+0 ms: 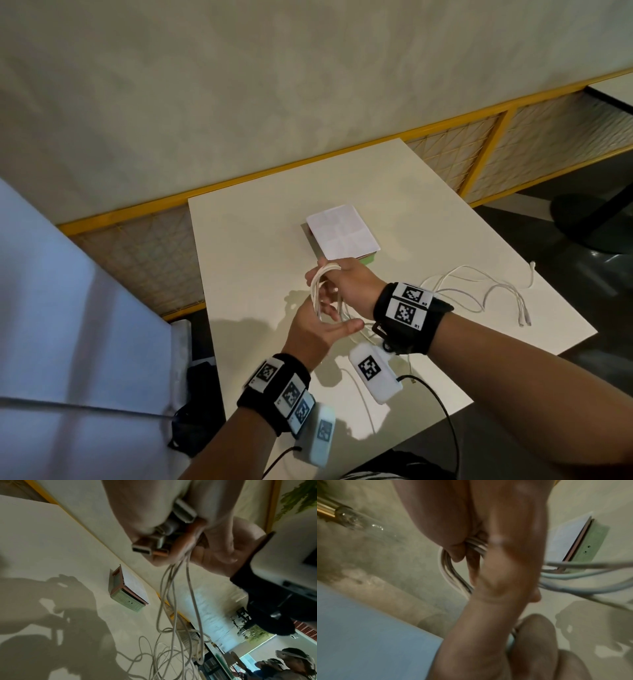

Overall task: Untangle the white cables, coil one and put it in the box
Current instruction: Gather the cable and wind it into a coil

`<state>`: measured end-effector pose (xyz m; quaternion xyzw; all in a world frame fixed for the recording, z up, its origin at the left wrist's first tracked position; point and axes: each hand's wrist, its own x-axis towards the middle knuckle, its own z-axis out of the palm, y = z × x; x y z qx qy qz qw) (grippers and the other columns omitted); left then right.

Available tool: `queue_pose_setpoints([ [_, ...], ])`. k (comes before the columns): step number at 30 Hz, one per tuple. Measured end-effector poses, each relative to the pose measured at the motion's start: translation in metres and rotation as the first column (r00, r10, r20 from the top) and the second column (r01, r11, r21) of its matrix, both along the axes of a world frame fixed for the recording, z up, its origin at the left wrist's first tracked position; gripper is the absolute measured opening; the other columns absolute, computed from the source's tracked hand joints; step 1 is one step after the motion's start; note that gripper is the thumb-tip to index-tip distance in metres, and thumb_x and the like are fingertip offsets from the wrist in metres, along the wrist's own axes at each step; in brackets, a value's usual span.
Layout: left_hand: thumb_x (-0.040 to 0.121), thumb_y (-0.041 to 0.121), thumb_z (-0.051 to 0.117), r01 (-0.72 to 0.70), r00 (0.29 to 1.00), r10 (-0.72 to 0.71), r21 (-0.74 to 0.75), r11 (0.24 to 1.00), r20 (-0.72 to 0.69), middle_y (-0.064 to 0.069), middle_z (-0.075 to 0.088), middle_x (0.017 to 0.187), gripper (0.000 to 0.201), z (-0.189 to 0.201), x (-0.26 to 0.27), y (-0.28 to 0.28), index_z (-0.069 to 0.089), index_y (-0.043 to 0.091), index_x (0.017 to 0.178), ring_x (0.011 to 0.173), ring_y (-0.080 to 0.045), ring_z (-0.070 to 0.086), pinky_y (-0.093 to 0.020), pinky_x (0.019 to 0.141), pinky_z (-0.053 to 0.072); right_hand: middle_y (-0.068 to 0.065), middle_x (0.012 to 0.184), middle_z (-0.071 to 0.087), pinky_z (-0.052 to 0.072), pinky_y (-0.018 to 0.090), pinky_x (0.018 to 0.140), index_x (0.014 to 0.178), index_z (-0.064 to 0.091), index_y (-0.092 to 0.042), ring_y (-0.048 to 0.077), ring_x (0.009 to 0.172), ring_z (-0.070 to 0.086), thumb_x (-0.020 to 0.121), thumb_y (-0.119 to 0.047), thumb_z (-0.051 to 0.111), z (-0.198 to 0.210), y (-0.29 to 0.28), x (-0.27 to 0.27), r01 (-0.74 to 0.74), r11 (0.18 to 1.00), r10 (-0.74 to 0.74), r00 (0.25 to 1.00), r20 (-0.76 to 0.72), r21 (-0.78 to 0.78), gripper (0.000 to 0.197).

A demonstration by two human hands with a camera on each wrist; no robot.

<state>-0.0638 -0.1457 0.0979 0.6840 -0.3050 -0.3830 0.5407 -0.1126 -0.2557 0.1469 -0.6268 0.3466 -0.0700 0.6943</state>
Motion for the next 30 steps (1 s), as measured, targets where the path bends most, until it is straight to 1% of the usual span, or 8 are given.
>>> queue_pose_setpoints([
  [3, 0.052, 0.039, 0.088, -0.043, 0.997, 0.04, 0.051, 0.998, 0.064, -0.012, 0.062, 0.092, 0.053, -0.006, 0.005, -0.005, 0.052, 0.021, 0.086, 0.074, -0.019, 0.062, -0.033, 0.067, 0.051, 0.01, 0.08, 0.061, 0.046, 0.026, 0.064, 0.092, 0.067, -0.004, 0.016, 0.062, 0.059, 0.096, -0.026, 0.042, 0.001, 0.001, -0.003, 0.058, 0.998, -0.058, 0.998, 0.003, 0.027, 0.034],
  [6, 0.049, 0.043, 0.089, -0.057, 0.996, 0.052, 0.071, 0.996, 0.067, -0.013, 0.066, 0.093, 0.056, -0.011, 0.009, -0.009, 0.05, 0.02, 0.081, 0.081, -0.02, 0.07, -0.042, 0.081, 0.055, 0.003, 0.072, 0.063, 0.042, 0.028, 0.07, 0.093, 0.066, -0.001, 0.018, 0.074, 0.057, 0.094, -0.028, 0.04, -0.002, 0.0, -0.004, 0.028, 0.999, -0.029, 0.998, -0.062, -0.021, 0.037],
  [10, 0.064, 0.026, 0.086, -0.041, 0.989, 0.029, 0.082, 0.996, 0.143, 0.002, 0.067, 0.074, 0.035, -0.003, 0.011, -0.014, 0.064, 0.006, 0.084, 0.061, -0.003, 0.059, -0.007, 0.058, 0.042, -0.005, 0.084, 0.067, 0.046, 0.032, 0.077, 0.093, 0.068, -0.012, 0.018, 0.086, 0.061, 0.091, -0.031, 0.043, -0.006, 0.002, -0.005, 0.045, 0.999, -0.045, 0.993, -0.112, -0.003, 0.031],
  [15, 0.079, 0.022, 0.073, -0.089, 0.993, 0.079, 0.1, 0.991, 0.092, 0.008, 0.047, 0.038, 0.03, -0.006, 0.007, -0.014, 0.062, 0.008, 0.056, 0.038, -0.006, 0.039, -0.018, 0.047, 0.033, 0.009, 0.112, 0.068, 0.047, 0.044, 0.087, 0.099, 0.067, -0.004, 0.037, 0.103, 0.058, 0.092, -0.025, 0.039, -0.003, 0.004, -0.007, -0.025, 0.997, 0.015, 0.99, -0.142, -0.071, 0.036],
  [18, 0.081, 0.028, 0.068, -0.081, 0.993, 0.067, 0.143, 0.986, 0.102, 0.006, 0.049, 0.042, 0.037, -0.011, 0.005, -0.016, 0.056, 0.016, 0.048, 0.039, -0.007, 0.041, -0.023, 0.05, 0.035, 0.006, 0.104, 0.072, 0.045, 0.038, 0.072, 0.081, 0.068, -0.011, 0.029, 0.087, 0.059, 0.091, -0.02, 0.039, -0.004, 0.005, -0.008, 0.006, 1.0, -0.003, 0.995, -0.104, 0.028, 0.032],
  [23, 0.079, 0.018, 0.072, -0.048, 0.994, 0.034, 0.132, 0.99, 0.102, -0.002, 0.048, 0.054, 0.035, -0.011, 0.008, -0.016, 0.057, -0.009, 0.063, 0.046, -0.009, 0.042, -0.017, 0.049, 0.034, 0.01, 0.094, 0.073, 0.049, 0.04, 0.092, 0.08, 0.068, -0.008, 0.029, 0.096, 0.066, 0.087, -0.018, 0.041, -0.006, 0.005, -0.006, 0.063, 0.997, -0.058, 0.993, -0.104, 0.046, 0.03],
  [26, 0.079, 0.023, 0.07, -0.038, 0.973, -0.012, 0.211, 0.977, 0.23, -0.004, 0.054, 0.053, 0.031, -0.01, 0.012, -0.015, 0.057, 0.003, 0.059, 0.05, -0.016, 0.048, -0.025, 0.054, 0.039, 0.013, 0.103, 0.072, 0.045, 0.036, 0.096, 0.087, 0.068, -0.001, 0.028, 0.106, 0.063, 0.087, -0.017, 0.04, -0.005, 0.002, -0.006, 0.044, 0.999, -0.047, 0.991, -0.127, -0.03, 0.032],
  [30, 0.082, 0.021, 0.062, -0.001, 0.915, -0.08, 0.201, 0.98, 0.395, 0.003, 0.052, 0.056, 0.025, -0.004, 0.009, -0.015, 0.049, 0.022, 0.061, 0.054, -0.016, 0.049, -0.026, 0.055, 0.039, 0.003, 0.095, 0.074, 0.04, 0.035, 0.105, 0.092, 0.068, -0.008, 0.017, 0.101, 0.064, 0.092, -0.02, 0.042, -0.008, 0.003, -0.006, 0.096, 0.988, -0.083, 0.99, -0.112, 0.118, 0.028],
])
